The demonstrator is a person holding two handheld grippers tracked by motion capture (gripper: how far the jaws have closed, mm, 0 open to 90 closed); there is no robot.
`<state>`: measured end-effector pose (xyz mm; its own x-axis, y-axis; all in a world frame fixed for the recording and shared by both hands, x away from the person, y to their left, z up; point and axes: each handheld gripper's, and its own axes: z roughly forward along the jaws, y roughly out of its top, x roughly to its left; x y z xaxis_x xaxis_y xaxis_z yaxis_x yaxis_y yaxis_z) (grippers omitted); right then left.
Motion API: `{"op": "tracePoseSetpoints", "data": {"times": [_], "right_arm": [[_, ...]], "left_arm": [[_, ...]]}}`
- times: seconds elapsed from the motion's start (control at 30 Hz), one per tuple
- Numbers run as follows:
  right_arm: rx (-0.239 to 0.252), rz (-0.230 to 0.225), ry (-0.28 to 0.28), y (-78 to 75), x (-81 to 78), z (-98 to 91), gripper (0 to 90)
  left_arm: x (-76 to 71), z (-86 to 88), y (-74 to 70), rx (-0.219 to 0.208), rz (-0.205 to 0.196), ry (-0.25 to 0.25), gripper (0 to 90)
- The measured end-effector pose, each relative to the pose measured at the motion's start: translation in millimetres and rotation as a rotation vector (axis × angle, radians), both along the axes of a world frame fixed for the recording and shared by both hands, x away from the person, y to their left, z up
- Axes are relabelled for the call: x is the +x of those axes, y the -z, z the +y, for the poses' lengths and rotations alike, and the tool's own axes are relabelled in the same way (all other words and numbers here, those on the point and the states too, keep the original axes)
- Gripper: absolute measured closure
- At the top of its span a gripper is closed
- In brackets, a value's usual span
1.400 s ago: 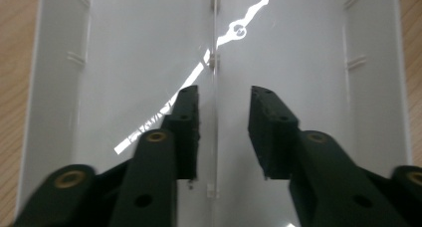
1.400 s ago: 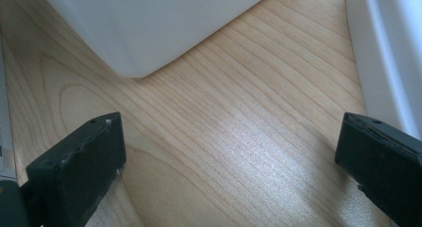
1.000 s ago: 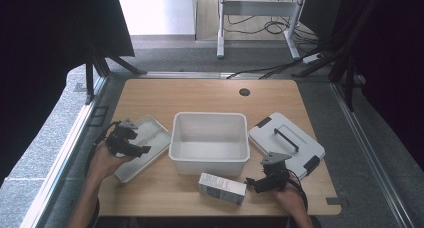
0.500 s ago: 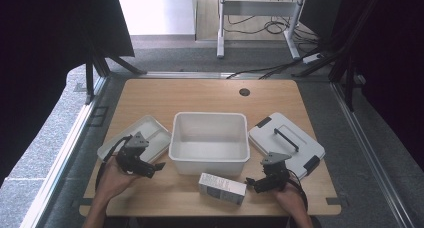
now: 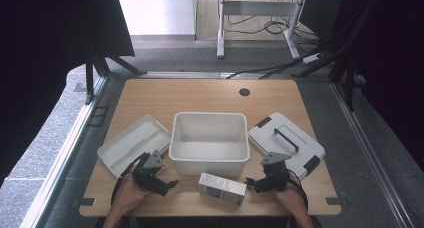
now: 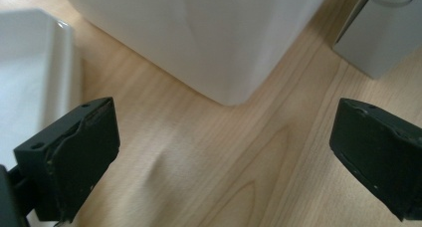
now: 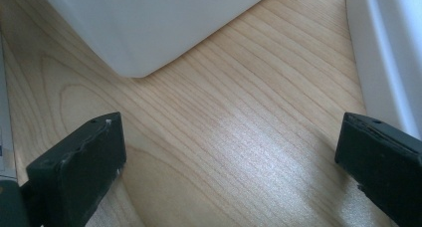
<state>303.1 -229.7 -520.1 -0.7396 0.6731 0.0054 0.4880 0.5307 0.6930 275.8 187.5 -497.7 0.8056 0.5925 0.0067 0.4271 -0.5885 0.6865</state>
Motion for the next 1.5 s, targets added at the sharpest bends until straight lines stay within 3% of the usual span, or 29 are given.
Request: {"op": "tracePoseSetpoints", "data": {"times": [0.37, 0.67, 0.9, 1.07, 1.3, 1.5], "right_arm": [[0.003, 0.021, -0.014, -8.8, -6.0, -6.9, 0.0], [-0.021, 0.028, -0.077, -29.3, -25.5, -12.5, 4.3], [-0.036, 0.073, -0.156, -43.1, -38.7, -8.5, 4.4], [-0.05, 0.099, -0.229, -59.6, -48.3, 5.3, 4.9], [-0.125, 0.122, -0.348, -80.3, -56.5, 33.8, 5.2], [-0.212, 0.15, -0.435, -88.7, -54.8, 64.2, 12.1]], "left_arm": [[-0.1, -5.9, 21.3, 0.001, 0.018, 0.003, 0.0], [2.7, -6.0, 24.0, 0.003, 0.05, -0.006, 0.0], [2.7, -6.0, 24.1, 0.003, 0.049, -0.006, 0.0], [2.8, -5.9, 24.0, 0.004, 0.049, -0.005, 0.0], [2.8, -5.8, 24.0, 0.006, 0.049, -0.004, 0.0], [2.8, -5.8, 24.0, 0.006, 0.049, -0.004, 0.0]]}}
